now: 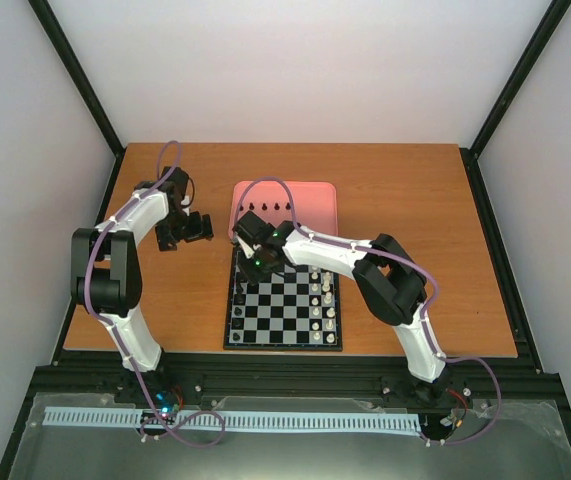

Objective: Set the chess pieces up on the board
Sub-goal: Place the chess piece on the chessboard.

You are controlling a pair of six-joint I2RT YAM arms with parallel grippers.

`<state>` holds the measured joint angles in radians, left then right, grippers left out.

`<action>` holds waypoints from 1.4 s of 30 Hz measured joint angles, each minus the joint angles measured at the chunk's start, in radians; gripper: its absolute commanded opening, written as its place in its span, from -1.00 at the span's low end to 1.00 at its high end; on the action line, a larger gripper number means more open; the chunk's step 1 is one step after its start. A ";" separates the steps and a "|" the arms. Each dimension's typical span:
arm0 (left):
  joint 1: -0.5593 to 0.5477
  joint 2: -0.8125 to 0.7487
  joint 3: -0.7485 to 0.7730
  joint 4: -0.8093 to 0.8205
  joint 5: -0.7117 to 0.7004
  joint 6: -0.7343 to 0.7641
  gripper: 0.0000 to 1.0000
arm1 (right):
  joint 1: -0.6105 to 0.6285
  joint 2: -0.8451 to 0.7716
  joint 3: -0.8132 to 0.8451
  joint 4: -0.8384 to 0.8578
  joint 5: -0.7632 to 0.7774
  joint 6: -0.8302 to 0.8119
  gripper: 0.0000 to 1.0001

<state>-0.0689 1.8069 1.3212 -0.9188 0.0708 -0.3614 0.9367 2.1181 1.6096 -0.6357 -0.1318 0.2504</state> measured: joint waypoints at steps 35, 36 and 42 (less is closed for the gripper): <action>0.000 0.000 0.000 0.000 0.000 0.001 0.99 | 0.000 -0.024 0.022 -0.060 0.042 -0.034 -0.17; 0.000 0.000 0.000 0.000 0.000 0.001 0.99 | 0.000 -0.039 0.022 -0.069 0.050 -0.033 -0.07; 0.000 0.000 0.000 0.000 0.000 0.001 0.99 | -0.007 -0.174 0.066 -0.111 0.102 -0.046 0.18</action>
<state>-0.0689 1.8069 1.3212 -0.9192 0.0711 -0.3607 0.9298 1.9438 1.6756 -0.7464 -0.0299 0.2047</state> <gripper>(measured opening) 0.998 0.577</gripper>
